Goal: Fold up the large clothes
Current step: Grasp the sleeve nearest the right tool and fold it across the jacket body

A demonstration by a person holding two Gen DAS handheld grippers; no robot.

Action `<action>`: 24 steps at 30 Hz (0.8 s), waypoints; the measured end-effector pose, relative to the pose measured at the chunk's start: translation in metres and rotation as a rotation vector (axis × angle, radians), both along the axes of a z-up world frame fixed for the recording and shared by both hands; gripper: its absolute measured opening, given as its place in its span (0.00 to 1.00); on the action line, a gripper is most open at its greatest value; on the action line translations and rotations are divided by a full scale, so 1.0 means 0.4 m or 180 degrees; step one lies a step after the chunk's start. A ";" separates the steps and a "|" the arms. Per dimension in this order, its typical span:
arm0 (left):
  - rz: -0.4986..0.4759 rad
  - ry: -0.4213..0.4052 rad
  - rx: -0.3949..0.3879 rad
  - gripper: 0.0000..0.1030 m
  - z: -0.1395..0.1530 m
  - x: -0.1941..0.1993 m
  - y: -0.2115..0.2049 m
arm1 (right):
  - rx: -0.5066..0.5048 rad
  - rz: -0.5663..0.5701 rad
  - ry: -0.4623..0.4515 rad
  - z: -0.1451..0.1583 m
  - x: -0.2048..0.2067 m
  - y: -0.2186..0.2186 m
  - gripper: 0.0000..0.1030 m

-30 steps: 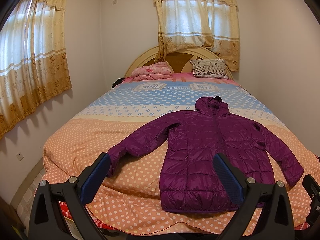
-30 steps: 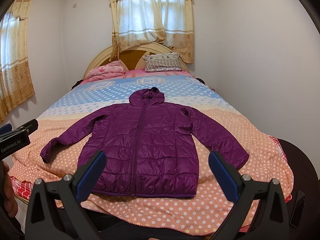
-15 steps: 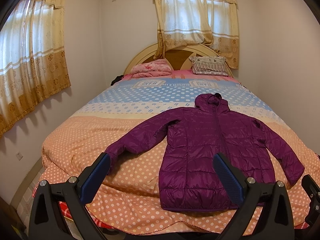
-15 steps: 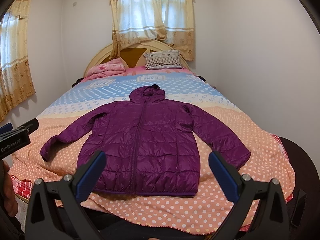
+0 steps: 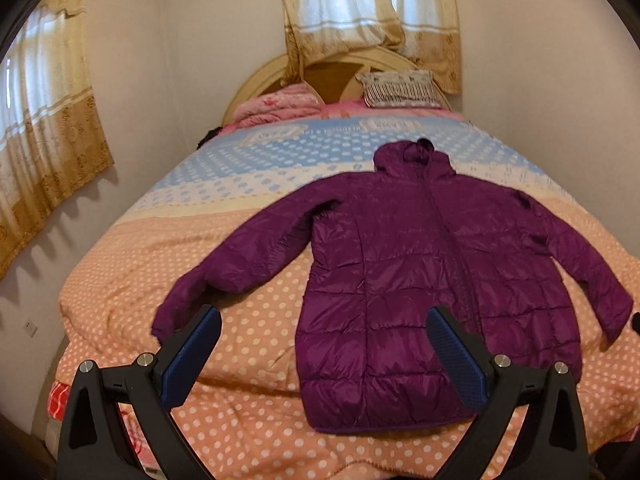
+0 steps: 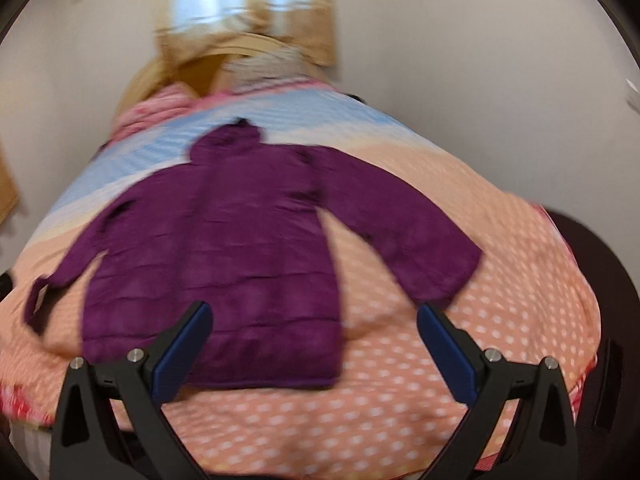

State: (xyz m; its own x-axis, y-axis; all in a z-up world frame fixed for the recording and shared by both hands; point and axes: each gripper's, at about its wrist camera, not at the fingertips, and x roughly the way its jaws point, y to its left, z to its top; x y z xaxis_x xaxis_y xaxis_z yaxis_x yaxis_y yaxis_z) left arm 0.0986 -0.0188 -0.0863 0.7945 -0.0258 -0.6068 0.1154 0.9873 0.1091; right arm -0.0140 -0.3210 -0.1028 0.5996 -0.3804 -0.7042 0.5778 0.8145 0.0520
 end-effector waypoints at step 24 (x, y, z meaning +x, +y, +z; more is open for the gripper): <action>0.0127 0.0308 0.0498 0.99 -0.192 0.401 -0.123 | 0.0244 -0.0818 0.0424 -0.207 0.085 -0.422 0.11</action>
